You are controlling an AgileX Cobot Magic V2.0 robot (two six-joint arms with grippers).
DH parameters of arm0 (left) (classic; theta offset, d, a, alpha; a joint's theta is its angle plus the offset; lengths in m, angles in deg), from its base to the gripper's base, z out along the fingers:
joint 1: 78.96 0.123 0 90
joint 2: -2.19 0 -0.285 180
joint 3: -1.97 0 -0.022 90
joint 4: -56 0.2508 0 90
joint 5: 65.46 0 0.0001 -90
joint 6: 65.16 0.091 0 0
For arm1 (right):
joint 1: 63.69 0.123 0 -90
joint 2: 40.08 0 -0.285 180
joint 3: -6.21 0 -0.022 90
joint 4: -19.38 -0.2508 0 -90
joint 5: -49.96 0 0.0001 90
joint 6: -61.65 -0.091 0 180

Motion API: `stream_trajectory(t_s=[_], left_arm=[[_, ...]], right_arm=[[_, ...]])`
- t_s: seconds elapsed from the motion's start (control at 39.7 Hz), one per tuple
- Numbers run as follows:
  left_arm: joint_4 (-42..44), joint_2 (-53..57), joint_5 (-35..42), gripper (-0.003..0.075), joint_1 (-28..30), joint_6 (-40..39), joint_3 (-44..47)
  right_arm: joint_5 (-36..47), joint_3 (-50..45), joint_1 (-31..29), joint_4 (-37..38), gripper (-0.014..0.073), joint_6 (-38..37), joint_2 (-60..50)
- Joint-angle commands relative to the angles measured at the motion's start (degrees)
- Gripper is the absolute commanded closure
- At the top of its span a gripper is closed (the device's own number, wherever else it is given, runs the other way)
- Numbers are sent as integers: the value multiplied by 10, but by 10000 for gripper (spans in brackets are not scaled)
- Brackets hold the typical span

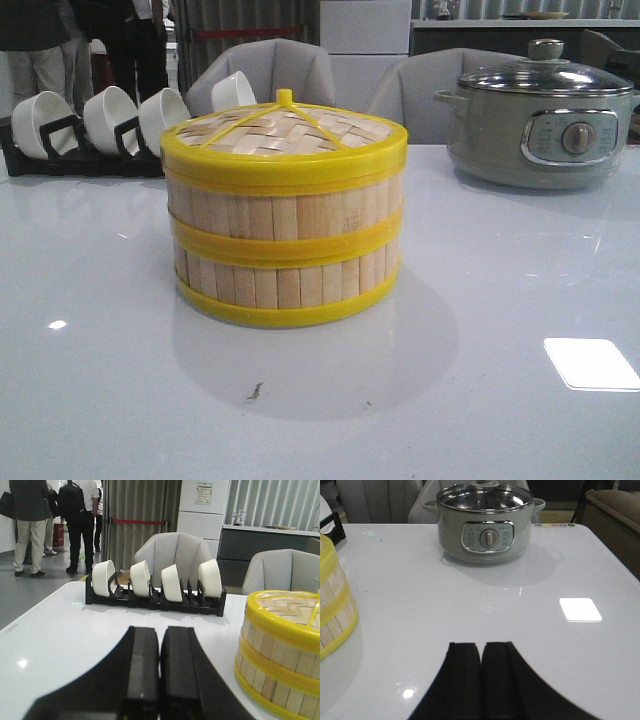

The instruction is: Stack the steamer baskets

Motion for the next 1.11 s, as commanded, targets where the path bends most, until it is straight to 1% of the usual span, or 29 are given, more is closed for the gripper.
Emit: stream_trajectory(t_s=[0.0,0.08,0.63,0.73,0.91,1.08], left_arm=[[-4,9,74,636,-4,-3,1],[-3,9,65,636,-4,-3,1],[-2,7,61,636,-4,-1,1],[22,8,61,636,-4,-5,1],[73,8,61,636,-4,-48,1],[92,8,61,636,-4,-52,1]], right_arm=[[50,17,-3,4,524,3,6],[50,17,-3,4,524,3,6],[50,17,-3,4,524,3,6],[50,17,-3,4,524,3,6],[50,17,-3,4,524,3,6],[50,17,-3,4,524,3,6]])
